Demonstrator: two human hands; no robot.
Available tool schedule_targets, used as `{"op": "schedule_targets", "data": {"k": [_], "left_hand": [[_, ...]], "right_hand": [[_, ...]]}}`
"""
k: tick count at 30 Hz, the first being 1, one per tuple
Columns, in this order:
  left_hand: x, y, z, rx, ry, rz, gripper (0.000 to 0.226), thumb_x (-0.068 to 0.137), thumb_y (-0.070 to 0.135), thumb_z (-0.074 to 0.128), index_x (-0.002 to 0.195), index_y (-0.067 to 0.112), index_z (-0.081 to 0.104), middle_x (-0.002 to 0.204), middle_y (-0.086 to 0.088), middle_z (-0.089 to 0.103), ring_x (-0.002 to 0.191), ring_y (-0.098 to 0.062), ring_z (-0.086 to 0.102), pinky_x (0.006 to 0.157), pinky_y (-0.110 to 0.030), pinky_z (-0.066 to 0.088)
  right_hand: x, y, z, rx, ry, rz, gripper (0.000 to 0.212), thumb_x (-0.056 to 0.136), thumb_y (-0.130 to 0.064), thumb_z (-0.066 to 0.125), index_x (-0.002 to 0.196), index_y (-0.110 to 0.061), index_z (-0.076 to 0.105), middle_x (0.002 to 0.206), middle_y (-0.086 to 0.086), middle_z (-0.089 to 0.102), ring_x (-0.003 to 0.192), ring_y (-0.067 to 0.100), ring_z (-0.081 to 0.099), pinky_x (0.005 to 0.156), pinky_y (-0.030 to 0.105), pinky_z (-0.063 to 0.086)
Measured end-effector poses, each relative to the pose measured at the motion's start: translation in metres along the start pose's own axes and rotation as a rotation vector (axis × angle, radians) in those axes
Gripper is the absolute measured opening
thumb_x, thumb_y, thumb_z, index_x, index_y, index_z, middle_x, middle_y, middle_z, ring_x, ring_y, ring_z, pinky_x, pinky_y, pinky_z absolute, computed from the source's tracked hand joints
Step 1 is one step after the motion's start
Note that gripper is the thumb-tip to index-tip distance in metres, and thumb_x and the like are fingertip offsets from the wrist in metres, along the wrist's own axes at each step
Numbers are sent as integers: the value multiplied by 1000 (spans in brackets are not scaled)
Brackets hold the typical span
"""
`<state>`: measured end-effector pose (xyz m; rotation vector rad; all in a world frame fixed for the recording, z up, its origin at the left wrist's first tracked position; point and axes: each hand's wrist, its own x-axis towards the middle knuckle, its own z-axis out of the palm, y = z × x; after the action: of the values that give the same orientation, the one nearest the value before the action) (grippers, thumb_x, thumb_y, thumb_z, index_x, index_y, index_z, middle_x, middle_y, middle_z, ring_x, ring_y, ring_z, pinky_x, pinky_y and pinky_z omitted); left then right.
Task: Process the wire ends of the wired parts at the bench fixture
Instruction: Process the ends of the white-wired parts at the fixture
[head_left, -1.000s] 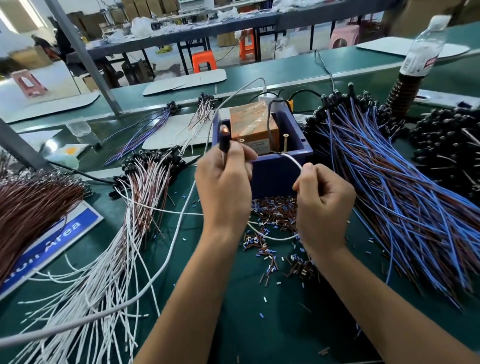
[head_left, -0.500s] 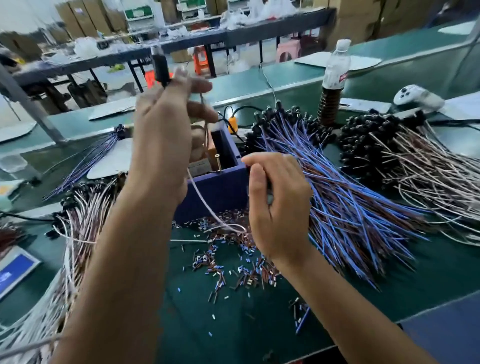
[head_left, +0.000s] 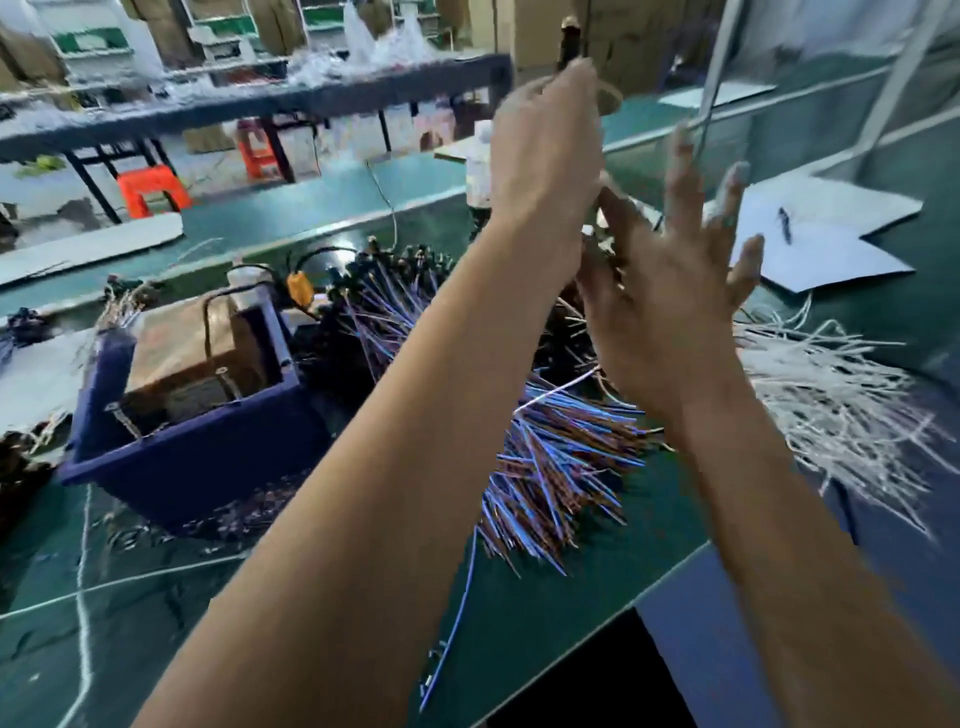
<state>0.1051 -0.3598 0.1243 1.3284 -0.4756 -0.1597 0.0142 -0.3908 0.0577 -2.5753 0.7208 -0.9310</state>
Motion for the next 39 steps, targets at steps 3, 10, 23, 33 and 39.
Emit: {"op": "schedule_targets", "data": {"k": [3,10,23,33,39], "left_hand": [[2,-9,26,-350,-53,-109,34,105,5,42,79,6,64,62,0,41,46,-8,35,45,-23,30],[4,-29,53,-435,28,-204,53,108,24,52,60,23,73,95,-6,60,80,-17,51,72,-33,50],[8,-109,47,-93,-33,-535,12,96,-8,51,101,-6,61,91,-20,63,74,-25,62,65,-29,61],[-22,-94,-6,31,-86,-371,16,96,-1,54,108,9,57,74,-4,75,50,-12,61,44,-21,46],[-77,-77,-99,10,-30,-104,21,97,7,61,79,17,66,60,3,62,45,-8,48,41,-19,35]], "right_hand": [[17,39,-7,246,-164,125,45,106,-54,43,119,-21,70,144,8,55,141,26,43,118,58,23],[22,95,-48,556,150,129,35,109,-29,50,81,-24,69,63,0,70,50,13,60,52,32,49],[37,191,21,-211,-246,271,23,105,-34,60,109,-25,81,117,12,73,108,34,61,94,48,53],[34,122,19,-174,7,211,31,103,-22,55,128,-22,73,125,16,70,117,41,56,99,51,49],[-22,-13,53,158,-189,-101,18,93,-19,64,105,-19,77,85,10,75,78,36,70,60,32,43]]}}
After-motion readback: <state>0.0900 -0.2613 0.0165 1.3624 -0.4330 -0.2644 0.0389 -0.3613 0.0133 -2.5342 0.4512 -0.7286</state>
